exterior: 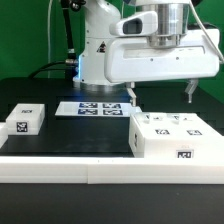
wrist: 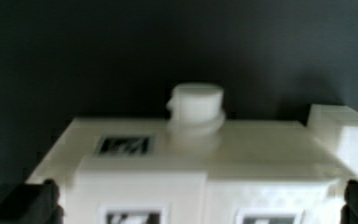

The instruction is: Assemble cabinet

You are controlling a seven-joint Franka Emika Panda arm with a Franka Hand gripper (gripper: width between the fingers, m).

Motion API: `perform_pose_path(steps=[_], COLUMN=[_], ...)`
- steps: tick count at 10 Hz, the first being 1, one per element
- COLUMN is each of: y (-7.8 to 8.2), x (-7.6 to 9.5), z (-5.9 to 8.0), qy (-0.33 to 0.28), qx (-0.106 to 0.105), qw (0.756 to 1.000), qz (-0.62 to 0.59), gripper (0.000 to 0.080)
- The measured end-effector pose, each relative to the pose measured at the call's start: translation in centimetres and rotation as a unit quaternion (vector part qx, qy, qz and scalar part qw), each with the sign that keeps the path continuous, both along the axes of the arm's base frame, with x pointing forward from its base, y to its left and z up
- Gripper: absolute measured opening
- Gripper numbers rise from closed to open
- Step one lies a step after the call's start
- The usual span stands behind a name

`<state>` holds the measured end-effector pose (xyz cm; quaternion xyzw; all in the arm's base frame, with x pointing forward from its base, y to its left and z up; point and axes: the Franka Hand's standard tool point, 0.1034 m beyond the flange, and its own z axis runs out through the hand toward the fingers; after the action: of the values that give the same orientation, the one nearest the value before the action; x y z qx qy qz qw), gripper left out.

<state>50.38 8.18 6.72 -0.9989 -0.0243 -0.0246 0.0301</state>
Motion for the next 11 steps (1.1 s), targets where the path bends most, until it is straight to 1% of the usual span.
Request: perform_pose_path(steps=[2,3,4,5,6,10,11], y=[0.4,0.9,1.0,1.0,0.9,0.8,0.0], x=[-0.8,-1.3,-1.8,-2.0,-2.0,-1.9,-1.8], z=[-0.8,-1.4,-2.2,-2.7,-2.9,-3.1,-3.8], qy=[0.001,-0.005,-0.009,-0.011,-0.012,-0.014,-0.019], qx=[-0.004,-0.005,-0.007,-0.007,-0.006,-0.007,-0.008], qw=[1.0,1.0,1.0,1.0,1.0,1.0,0.999], qz=[0.004,0.008,0.014,0.018,0.021,0.027,0.029], gripper=[0.0797,0.0797,0.0797,0.0797,0.0797,0.0797,0.0797])
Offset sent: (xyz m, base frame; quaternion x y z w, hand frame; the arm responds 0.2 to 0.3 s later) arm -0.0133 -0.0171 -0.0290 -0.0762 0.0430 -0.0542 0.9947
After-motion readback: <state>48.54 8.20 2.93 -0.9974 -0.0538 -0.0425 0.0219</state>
